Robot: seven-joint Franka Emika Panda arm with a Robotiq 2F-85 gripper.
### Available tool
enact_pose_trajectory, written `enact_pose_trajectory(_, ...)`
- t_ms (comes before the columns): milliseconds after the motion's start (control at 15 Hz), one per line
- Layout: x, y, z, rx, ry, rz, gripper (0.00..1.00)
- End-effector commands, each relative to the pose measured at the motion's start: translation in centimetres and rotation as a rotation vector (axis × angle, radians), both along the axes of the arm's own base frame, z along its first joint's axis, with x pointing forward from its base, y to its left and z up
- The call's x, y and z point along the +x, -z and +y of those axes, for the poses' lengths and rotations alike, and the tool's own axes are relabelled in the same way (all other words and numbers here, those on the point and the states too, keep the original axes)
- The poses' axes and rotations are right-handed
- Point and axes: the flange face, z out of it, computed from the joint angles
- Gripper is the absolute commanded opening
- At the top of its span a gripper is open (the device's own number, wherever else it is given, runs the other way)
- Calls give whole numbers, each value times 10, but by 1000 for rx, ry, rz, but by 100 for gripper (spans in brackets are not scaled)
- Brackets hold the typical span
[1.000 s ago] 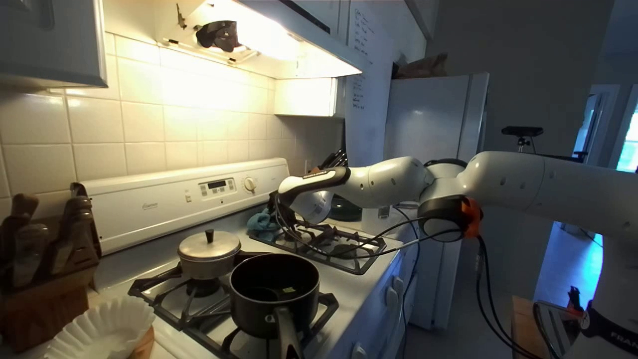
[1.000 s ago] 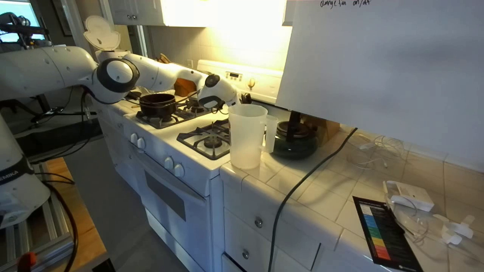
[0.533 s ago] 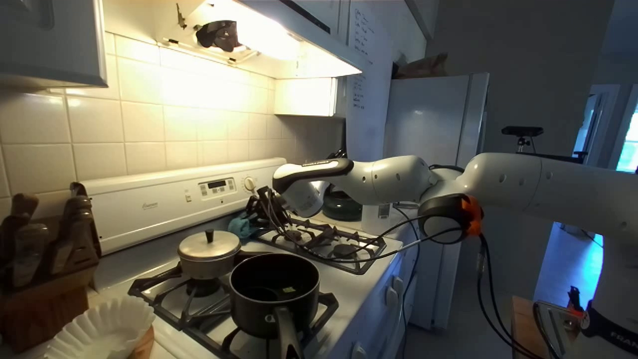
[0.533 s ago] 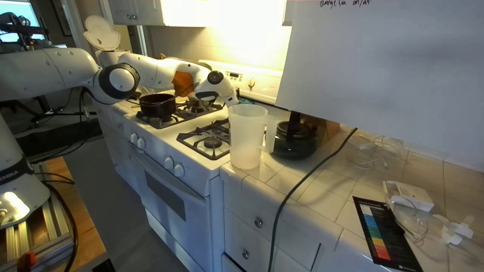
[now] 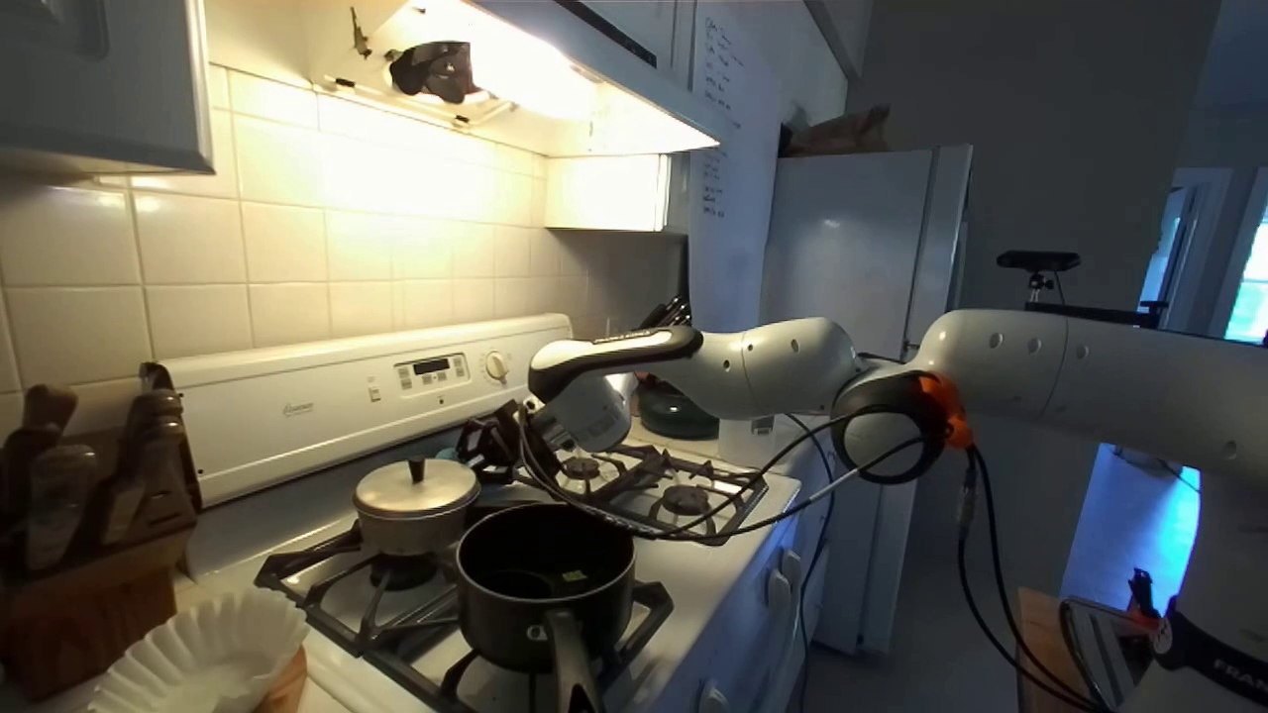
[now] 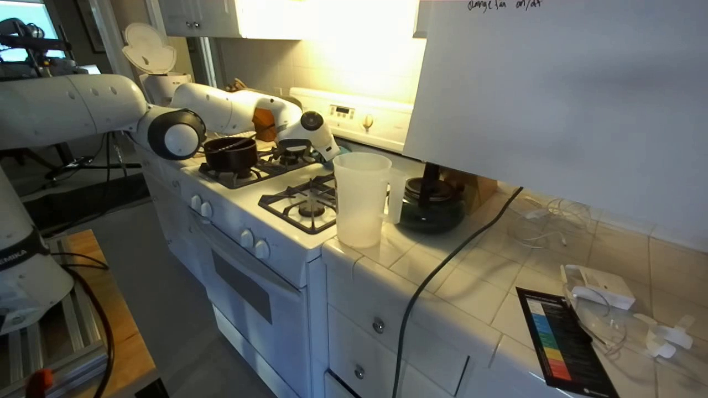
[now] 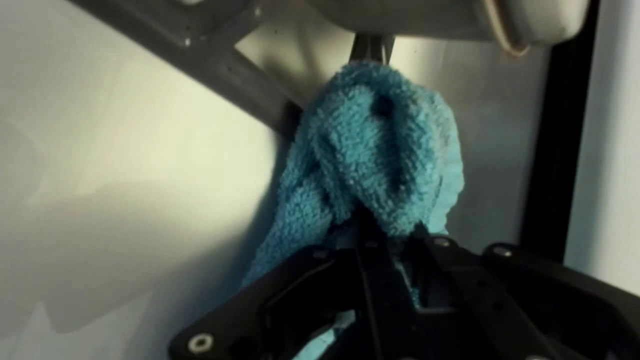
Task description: Use the blue towel to wipe the stove
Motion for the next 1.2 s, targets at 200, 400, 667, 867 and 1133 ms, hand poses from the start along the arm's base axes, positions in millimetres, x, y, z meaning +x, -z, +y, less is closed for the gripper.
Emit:
enact_pose_trajectory(200,-3,-17,-43,-251,132,-251,3)
enact_pose_trajectory(400,-8,-28,-77,-391,215,-337,3)
enact_pose_trajectory(667,-21,-31,-124,-556,353,-394,3)
enact_pose_trajectory(867,-38,-25,-174,-685,466,-395,3)
enact_pose_trajectory(1133,-58,-18,-211,-745,574,-341,3)
